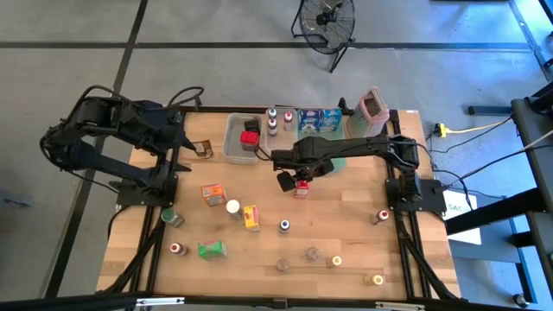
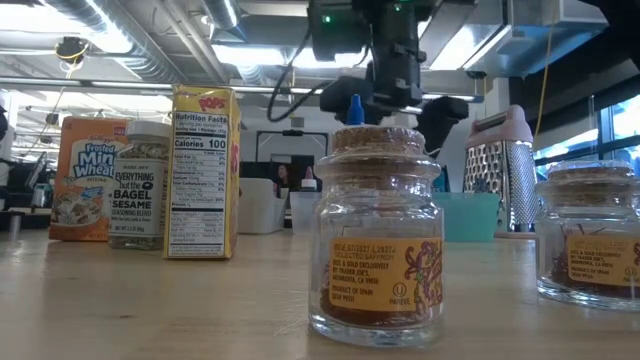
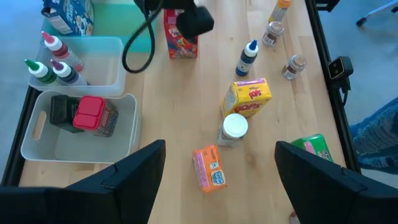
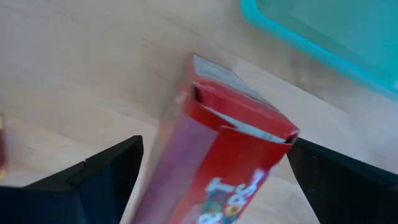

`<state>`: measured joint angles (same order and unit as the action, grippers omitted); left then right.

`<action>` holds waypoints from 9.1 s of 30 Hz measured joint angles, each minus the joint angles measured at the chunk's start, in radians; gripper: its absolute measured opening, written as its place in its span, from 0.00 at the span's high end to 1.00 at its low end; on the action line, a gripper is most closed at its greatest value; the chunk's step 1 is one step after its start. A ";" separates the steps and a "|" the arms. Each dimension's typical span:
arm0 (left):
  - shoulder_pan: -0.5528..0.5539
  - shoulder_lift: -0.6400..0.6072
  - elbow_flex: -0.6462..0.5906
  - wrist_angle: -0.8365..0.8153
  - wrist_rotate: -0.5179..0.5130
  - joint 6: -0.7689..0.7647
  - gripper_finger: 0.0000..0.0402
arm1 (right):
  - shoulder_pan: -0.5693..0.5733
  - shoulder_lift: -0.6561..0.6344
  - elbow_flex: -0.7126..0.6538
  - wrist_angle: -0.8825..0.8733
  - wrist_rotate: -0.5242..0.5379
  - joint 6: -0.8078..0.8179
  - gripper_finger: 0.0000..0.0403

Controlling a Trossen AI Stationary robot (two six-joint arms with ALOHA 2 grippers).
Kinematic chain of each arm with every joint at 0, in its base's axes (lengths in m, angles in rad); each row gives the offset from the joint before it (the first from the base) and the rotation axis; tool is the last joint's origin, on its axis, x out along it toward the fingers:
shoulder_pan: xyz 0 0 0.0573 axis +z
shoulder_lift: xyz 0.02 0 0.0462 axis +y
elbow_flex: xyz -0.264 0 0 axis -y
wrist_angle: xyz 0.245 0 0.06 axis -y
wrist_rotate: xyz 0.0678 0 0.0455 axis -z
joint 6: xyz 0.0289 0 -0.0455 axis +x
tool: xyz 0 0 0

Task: Pick & Place Kitchen Items
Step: Put the red cereal box into the green bin, then put the green seasoning bottle into the gray bin

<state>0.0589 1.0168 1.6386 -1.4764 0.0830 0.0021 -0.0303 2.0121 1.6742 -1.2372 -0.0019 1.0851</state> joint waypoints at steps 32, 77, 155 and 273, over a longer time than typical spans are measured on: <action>0.000 0.040 0.000 0.015 -0.006 0.024 0.26 | 0.013 -0.043 -0.073 0.008 0.002 -0.179 0.67; 0.000 0.054 0.000 0.071 -0.068 -0.120 0.26 | -0.403 -0.153 0.064 -0.081 0.043 -1.770 0.65; 0.000 0.177 0.000 0.089 -0.124 -0.069 0.26 | -0.517 -0.037 -0.075 0.193 0.015 -1.869 0.44; -0.508 0.269 -0.055 -0.093 -0.064 -0.426 0.26 | 0.563 -0.253 0.529 -0.164 0.043 -0.638 0.44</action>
<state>-0.4492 1.2856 1.5832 -1.5690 0.0190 -0.4239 0.5331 1.7596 2.2032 -1.4015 0.0412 0.4469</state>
